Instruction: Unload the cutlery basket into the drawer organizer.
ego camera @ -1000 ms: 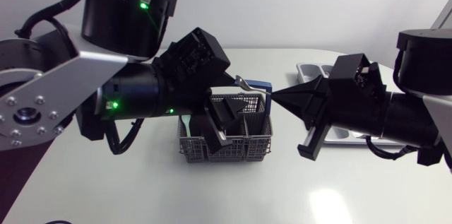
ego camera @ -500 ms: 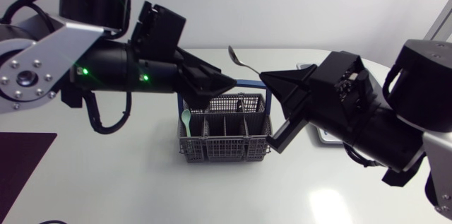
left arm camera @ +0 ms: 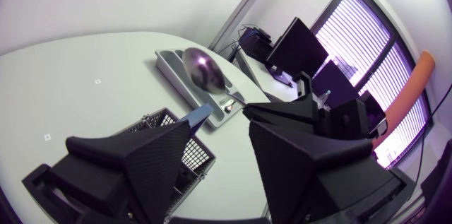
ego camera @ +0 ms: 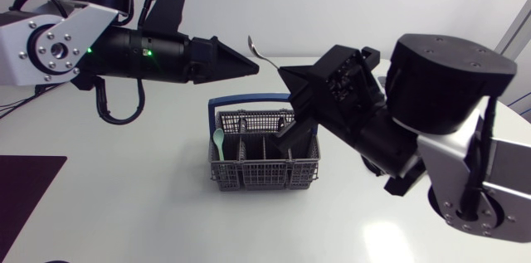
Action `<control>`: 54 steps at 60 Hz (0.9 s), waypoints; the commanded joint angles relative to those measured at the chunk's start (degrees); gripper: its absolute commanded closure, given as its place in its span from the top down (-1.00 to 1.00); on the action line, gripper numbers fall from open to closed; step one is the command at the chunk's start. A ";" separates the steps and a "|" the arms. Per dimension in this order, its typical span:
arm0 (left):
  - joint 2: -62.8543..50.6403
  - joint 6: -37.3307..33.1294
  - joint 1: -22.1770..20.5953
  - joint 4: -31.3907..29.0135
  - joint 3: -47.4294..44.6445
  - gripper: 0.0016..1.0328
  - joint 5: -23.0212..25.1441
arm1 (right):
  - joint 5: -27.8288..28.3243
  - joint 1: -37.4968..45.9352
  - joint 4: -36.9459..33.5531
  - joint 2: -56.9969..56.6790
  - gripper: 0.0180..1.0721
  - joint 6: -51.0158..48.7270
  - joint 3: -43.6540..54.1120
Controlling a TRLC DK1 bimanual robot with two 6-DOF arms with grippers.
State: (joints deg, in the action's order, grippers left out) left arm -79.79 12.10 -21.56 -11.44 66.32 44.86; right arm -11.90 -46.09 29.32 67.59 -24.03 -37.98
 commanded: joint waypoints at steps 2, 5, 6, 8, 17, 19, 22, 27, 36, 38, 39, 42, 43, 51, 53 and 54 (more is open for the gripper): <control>-2.39 3.72 1.87 0.72 3.02 0.18 2.78 | -0.84 -0.32 2.23 3.25 -0.89 -0.67 -2.63; -3.53 5.83 3.28 1.16 3.81 0.18 4.45 | -1.11 -0.67 3.55 5.36 -0.89 -1.02 -3.77; -3.71 6.18 3.37 1.33 3.90 0.18 4.71 | -1.19 -0.76 3.73 5.71 -0.89 -1.02 -3.95; -4.06 7.15 3.81 1.77 3.99 0.18 5.41 | -1.28 -0.76 3.90 6.32 -0.89 -1.02 -4.39; -6.43 11.81 4.95 4.85 4.16 0.18 8.75 | -1.28 -0.85 5.22 9.31 -0.89 -1.10 -6.14; -6.70 12.07 4.95 4.94 4.25 0.18 9.10 | -1.28 -0.94 5.31 9.75 -0.89 -1.10 -6.50; -7.40 12.51 5.13 4.94 4.51 0.17 10.16 | -1.28 -1.20 5.75 10.45 -0.89 -1.19 -6.85; -7.84 13.04 5.13 5.11 4.60 0.14 10.86 | -1.63 -1.90 6.10 11.77 -0.89 -1.46 -7.46; -8.37 15.24 5.39 6.34 4.51 -0.05 12.36 | -2.16 -3.13 6.89 13.00 -0.89 -1.54 -7.55; -8.45 15.59 5.39 6.70 4.43 -0.10 12.62 | -2.25 -3.22 7.07 13.18 -0.89 -1.72 -7.55; -8.45 15.68 5.39 6.70 4.43 -0.11 12.62 | -2.34 -3.31 7.33 13.27 -0.89 -1.81 -7.46; -8.54 16.82 5.65 7.66 3.90 -0.21 13.06 | -2.51 -3.31 7.59 13.44 -0.89 -1.98 -7.38; -8.54 16.91 5.65 7.84 3.90 -0.21 13.15 | -2.51 -3.31 7.59 13.44 -0.89 -1.98 -7.38; -8.54 18.40 6.27 9.33 3.20 -0.41 13.50 | -2.60 -3.31 8.12 13.44 -0.89 -1.90 -6.67; -8.54 18.58 6.27 9.51 3.11 -0.44 13.50 | -2.60 -3.31 8.12 13.53 -0.89 -1.90 -6.58; -8.45 18.84 6.36 9.77 3.11 -0.49 13.50 | -2.60 -3.31 8.21 13.62 -0.89 -1.90 -6.50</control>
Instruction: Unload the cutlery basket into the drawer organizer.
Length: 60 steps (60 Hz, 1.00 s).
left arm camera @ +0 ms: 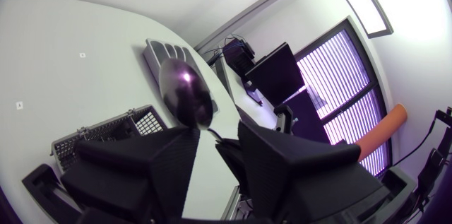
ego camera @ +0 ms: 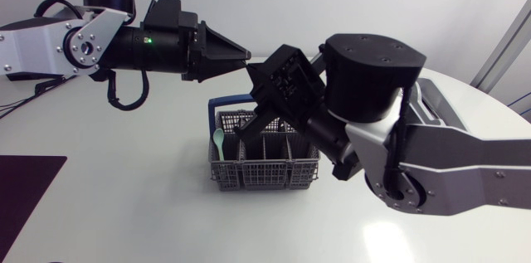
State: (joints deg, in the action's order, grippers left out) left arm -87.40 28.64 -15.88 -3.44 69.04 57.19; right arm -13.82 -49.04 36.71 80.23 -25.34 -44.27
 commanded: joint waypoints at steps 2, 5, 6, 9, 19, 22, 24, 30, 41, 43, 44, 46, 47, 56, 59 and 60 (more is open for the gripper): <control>-0.85 2.29 0.67 1.86 0.22 -0.53 1.17 | -0.68 -0.45 0.82 1.16 -0.89 -0.58 -0.03; -0.85 2.56 0.67 2.21 -0.04 -0.56 1.17 | -0.68 -0.45 0.82 1.42 -0.89 -0.58 0.15; -0.85 2.65 0.67 2.30 -0.13 -0.56 1.08 | -0.68 -0.45 0.82 1.51 -0.89 -0.58 0.24; -0.76 2.82 0.67 2.56 -0.13 -0.62 1.17 | -0.68 -0.53 0.82 1.60 -0.89 -0.58 0.41; -0.41 2.82 0.76 3.09 -0.48 -0.68 1.08 | -0.94 -1.41 0.73 2.39 -0.89 -0.76 1.29; -0.23 2.82 0.94 3.62 -0.66 -0.73 1.08 | -1.03 -1.68 0.73 2.74 -0.89 -0.76 1.56; -0.14 2.91 1.03 3.79 -0.74 -0.78 1.08 | -1.03 -1.85 0.64 2.83 -0.89 -0.85 1.64; -0.06 3.09 1.03 4.23 -0.92 -0.84 1.08 | -1.03 -2.29 0.56 3.27 -0.89 -1.02 1.73; 0.30 3.17 1.03 4.59 -1.18 -0.94 1.08 | -1.03 -2.91 0.38 4.50 -0.89 -1.73 1.82; 0.38 3.17 0.94 4.59 -1.18 -0.94 1.08 | -1.03 -3.00 0.38 4.68 -0.89 -1.73 1.82; 0.47 3.09 0.94 4.59 -1.18 -0.94 1.08 | -1.03 -3.08 0.38 4.76 -0.89 -1.73 1.82; 0.73 3.09 0.94 4.59 -1.27 -0.94 1.08 | -1.03 -3.17 0.38 5.03 -0.89 -1.82 1.82; 0.82 3.00 0.94 4.59 -1.27 -0.94 1.08 | -1.03 -3.17 0.38 5.03 -0.89 -1.82 1.82; 2.05 2.65 0.94 4.67 -1.62 -0.94 0.91 | -0.94 -3.43 0.03 5.99 -0.88 -2.43 2.08; 2.32 2.65 0.94 4.76 -1.71 -0.94 0.82 | -0.85 -3.52 -0.06 5.99 -0.86 -2.43 2.17; 2.49 2.65 0.94 4.85 -1.71 -0.94 0.73 | -0.85 -3.52 -0.06 5.91 -0.85 -2.34 2.17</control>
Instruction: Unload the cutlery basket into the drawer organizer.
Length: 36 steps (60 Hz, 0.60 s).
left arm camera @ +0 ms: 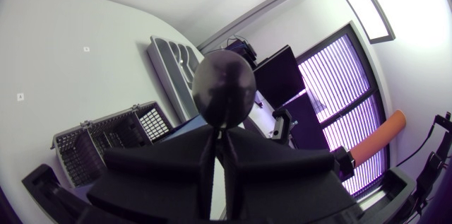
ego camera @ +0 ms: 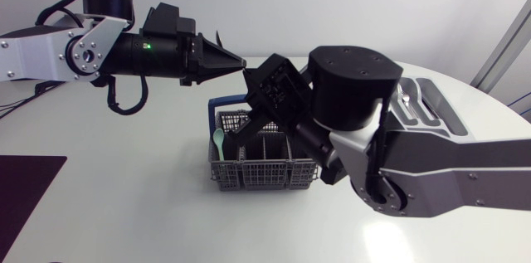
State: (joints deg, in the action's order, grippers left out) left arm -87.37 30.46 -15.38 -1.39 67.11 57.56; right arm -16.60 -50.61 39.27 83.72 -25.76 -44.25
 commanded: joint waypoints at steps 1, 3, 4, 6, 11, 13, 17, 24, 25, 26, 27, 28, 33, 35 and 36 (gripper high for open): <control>2.47 0.83 0.35 2.79 0.21 -0.94 0.36 | 1.92 -1.95 -2.70 2.32 -0.85 -1.93 2.15; 2.73 0.74 0.35 2.88 0.12 -0.94 0.18 | 1.92 -1.95 -2.88 2.15 -0.79 -1.75 2.15; 2.82 0.66 0.35 2.88 0.12 -0.94 0.10 | 1.92 -1.95 -3.06 1.97 -0.70 -1.66 2.24; 3.00 0.48 0.35 2.88 0.04 -0.94 -0.17 | 1.92 -1.95 -3.23 1.53 -0.59 -1.49 2.24; 3.35 0.30 0.43 2.88 0.04 -0.94 -0.69 | 1.92 -1.86 -4.02 0.48 -0.20 -1.40 2.50; 3.53 0.22 0.43 2.88 -0.05 -0.94 -0.87 | 1.92 -1.86 -4.11 0.12 -0.09 -1.40 2.68; 4.14 -0.22 0.43 2.88 -0.23 -0.94 -1.66 | 2.27 -1.77 -5.25 -0.75 0.09 -1.40 2.68; 5.11 -1.45 0.35 2.71 -0.58 -0.94 -2.80 | 3.07 -1.33 -7.45 -2.78 0.20 -0.78 2.59; 5.28 -1.89 0.26 2.71 -0.67 -0.94 -3.24 | 3.33 -1.25 -7.80 -3.13 0.20 -0.70 2.59; 5.46 -2.07 0.17 2.71 -0.75 -0.94 -3.33 | 3.68 -1.25 -8.24 -3.39 0.20 -0.52 2.59; 5.81 -2.33 0.08 2.62 -0.93 -0.94 -3.42 | 4.12 -0.98 -8.94 -3.92 0.20 -0.08 2.50; 5.90 -2.51 0.00 2.62 -1.02 -0.94 -3.42 | 4.30 -0.81 -9.30 -4.27 0.20 0.27 2.50; 6.51 -3.04 -0.27 2.53 -1.37 -0.94 -3.60 | 5.35 0.07 -10.70 -5.76 0.20 1.06 2.50; 7.04 -3.74 -0.62 2.18 -1.46 -0.94 -3.86 | 6.05 0.60 -11.67 -6.56 0.20 1.76 2.50; 7.13 -3.91 -0.71 2.09 -1.55 -0.94 -3.95 | 6.76 1.22 -12.64 -7.08 0.20 2.56 2.24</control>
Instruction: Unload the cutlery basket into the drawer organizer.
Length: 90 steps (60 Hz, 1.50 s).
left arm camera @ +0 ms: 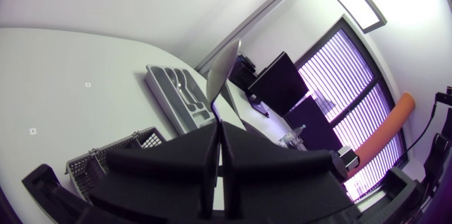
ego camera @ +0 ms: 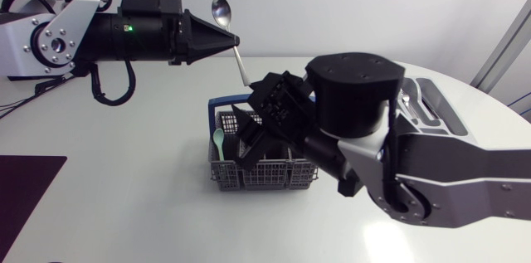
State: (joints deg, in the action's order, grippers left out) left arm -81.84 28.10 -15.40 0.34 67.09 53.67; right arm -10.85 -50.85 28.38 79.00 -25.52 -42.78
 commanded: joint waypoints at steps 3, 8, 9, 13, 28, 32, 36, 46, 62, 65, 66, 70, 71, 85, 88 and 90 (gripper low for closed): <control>2.74 -2.96 -1.65 -0.25 -1.88 -0.94 -0.58 | 3.47 3.30 -4.65 -3.94 0.20 4.51 -0.02; 4.06 -6.12 -3.15 -2.27 -2.31 -0.94 -2.17 | 7.69 6.20 -9.40 -5.61 0.20 7.50 -1.69; 4.32 -7.00 -3.59 -2.80 -2.40 -0.94 -2.78 | 8.57 6.73 -10.36 -5.88 0.19 8.12 -2.04; 5.11 -9.20 -4.82 -3.85 -2.93 -0.94 -4.54 | 12.61 8.66 -13.70 -6.58 0.19 10.58 -3.27; 6.26 -12.80 -7.98 -3.59 -5.21 -0.94 -12.98 | 16.48 10.07 -20.38 -8.43 -0.04 16.55 -6.79; 6.35 -13.51 -9.04 -3.33 -5.57 -0.94 -15.26 | 17.80 10.42 -21.35 -8.43 -0.04 17.87 -7.66; 6.35 -14.21 -10.00 -3.06 -5.83 -0.94 -17.63 | 19.20 10.77 -21.88 -8.25 -0.04 18.75 -8.19; 5.64 -15.00 -11.32 -2.01 -6.18 -0.94 -21.06 | 21.66 11.65 -22.67 -8.51 -0.04 20.24 -8.89; 4.94 -15.35 -13.61 -1.22 -6.45 -0.94 -24.05 | 22.81 11.30 -24.16 -6.23 -0.13 22.09 -11.00; 4.76 -15.35 -13.96 -1.22 -6.36 -0.94 -24.23 | 22.81 11.04 -24.16 -5.70 -0.16 22.27 -11.44; 4.68 -15.35 -14.05 -1.22 -6.36 -0.94 -24.40 | 22.72 11.04 -24.34 -5.26 -0.20 22.62 -11.80; 4.59 -15.35 -14.22 -1.04 -6.45 -0.94 -24.93 | 22.72 10.86 -25.04 -3.94 -0.32 23.14 -12.76; 4.68 -15.35 -14.22 -0.87 -6.45 -0.94 -25.11 | 22.81 10.86 -25.31 -3.59 -0.34 23.50 -13.03; 5.03 -15.35 -14.22 -0.34 -6.97 -0.94 -25.90 | 24.21 11.30 -27.06 -1.13 -0.78 25.61 -14.96; 5.03 -15.35 -14.31 -0.25 -7.06 -0.94 -25.90 | 24.83 11.65 -27.15 -0.96 -0.81 25.96 -15.05; 5.11 -15.35 -14.40 -0.16 -7.15 -0.94 -25.98 | 24.83 11.74 -27.06 -0.96 -0.82 26.05 -15.05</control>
State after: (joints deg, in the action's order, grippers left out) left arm -76.16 13.41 -29.34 -0.97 61.67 28.10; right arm 13.17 -39.55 1.65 76.95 -1.63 -56.05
